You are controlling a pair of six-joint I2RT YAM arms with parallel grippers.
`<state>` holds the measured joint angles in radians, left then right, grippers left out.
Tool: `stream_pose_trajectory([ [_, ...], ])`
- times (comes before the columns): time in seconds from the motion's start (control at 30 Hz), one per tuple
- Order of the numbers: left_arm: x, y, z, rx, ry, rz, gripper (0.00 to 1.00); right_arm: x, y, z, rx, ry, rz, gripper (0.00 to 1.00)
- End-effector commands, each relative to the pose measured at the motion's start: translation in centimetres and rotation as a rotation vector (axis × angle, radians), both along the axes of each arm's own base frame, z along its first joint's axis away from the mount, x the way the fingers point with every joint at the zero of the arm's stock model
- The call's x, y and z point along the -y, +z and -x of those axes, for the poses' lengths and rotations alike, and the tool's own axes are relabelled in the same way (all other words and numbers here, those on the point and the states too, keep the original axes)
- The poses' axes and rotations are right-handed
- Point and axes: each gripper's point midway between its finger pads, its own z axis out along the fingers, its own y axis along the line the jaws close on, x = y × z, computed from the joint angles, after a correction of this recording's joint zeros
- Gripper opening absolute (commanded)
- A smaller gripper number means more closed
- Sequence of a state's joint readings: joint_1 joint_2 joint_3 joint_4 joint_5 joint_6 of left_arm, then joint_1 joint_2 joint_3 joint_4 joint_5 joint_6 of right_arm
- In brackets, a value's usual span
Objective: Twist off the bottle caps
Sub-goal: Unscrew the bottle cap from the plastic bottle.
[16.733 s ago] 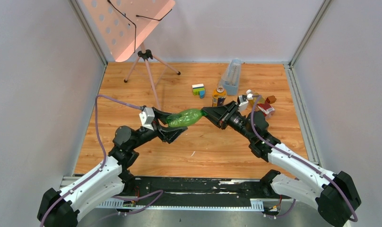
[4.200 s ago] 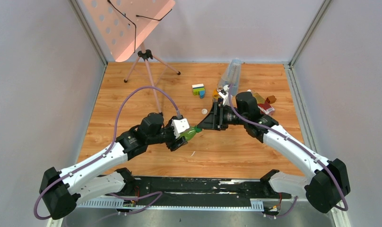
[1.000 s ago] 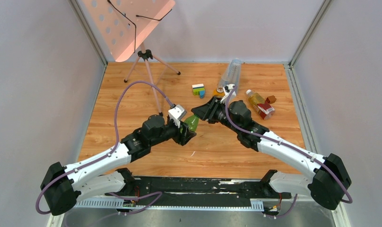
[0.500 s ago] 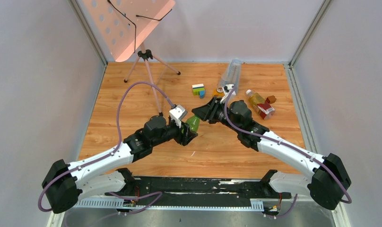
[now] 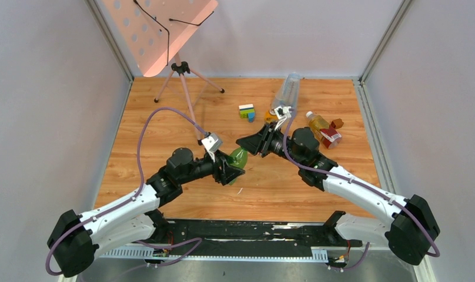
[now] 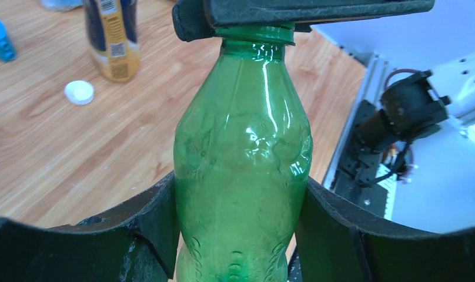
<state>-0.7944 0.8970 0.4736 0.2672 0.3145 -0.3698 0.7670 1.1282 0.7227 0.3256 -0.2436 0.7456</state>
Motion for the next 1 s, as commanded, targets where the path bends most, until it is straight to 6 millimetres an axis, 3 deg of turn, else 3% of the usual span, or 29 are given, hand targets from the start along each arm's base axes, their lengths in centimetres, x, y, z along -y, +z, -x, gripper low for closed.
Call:
stream_pose_trajectory([
  [0.0,1.0,4.5,1.2,0.015,-0.105,0.215,0.0,-0.3,3.9,3.6,0.163,0.181,-0.112,0.0],
  [0.27,0.9,6.4,1.9,0.025,-0.193,0.329,0.0,0.1,5.1,7.1,0.313,0.383,-0.143,0.0],
  [0.4,1.0,6.8,2.7,0.035,-0.243,0.337,0.0,1.2,5.7,9.1,0.345,0.556,-0.195,0.0],
  [0.53,1.3,7.1,3.2,0.037,-0.285,0.345,0.0,1.3,4.8,7.2,0.304,0.469,-0.153,0.02],
  [0.6,1.2,6.9,3.1,0.037,-0.276,0.33,0.0,1.5,4.5,5.7,0.272,0.369,-0.126,0.33],
  [0.7,0.7,5.9,1.7,0.06,-0.194,0.248,0.0,2.4,4.3,3.4,0.182,0.196,-0.094,0.59],
  [0.77,0.0,4.7,0.6,0.058,-0.118,0.158,0.0,3.4,3.5,1.7,0.065,0.064,-0.054,0.65],
  [0.97,-2.0,2.7,-1.5,0.075,0.059,-0.047,0.0,5.3,3.5,0.5,-0.004,-0.091,-0.061,0.67],
])
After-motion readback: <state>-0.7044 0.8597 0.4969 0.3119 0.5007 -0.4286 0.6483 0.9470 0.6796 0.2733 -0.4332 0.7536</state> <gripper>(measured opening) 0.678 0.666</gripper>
